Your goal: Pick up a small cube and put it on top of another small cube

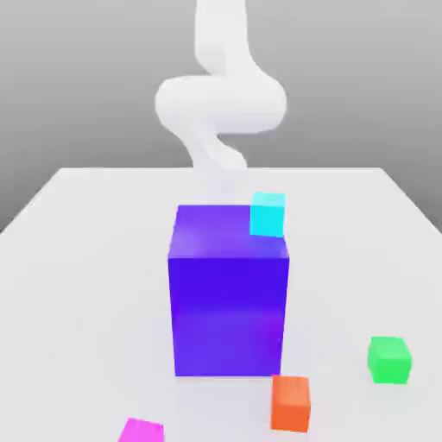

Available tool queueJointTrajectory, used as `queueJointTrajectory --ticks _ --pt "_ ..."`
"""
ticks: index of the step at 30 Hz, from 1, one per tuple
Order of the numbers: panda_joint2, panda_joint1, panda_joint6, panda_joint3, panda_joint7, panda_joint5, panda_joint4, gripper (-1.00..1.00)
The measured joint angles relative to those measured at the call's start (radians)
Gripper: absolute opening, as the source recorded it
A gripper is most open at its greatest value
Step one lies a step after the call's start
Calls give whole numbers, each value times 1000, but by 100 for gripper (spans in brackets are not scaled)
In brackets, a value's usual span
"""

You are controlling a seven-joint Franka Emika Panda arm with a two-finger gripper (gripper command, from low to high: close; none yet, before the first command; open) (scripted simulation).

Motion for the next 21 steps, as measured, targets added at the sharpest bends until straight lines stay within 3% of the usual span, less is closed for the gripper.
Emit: queueJointTrajectory --ticks 21 --pt "768 -49 233 -79 -38 62 4 0"
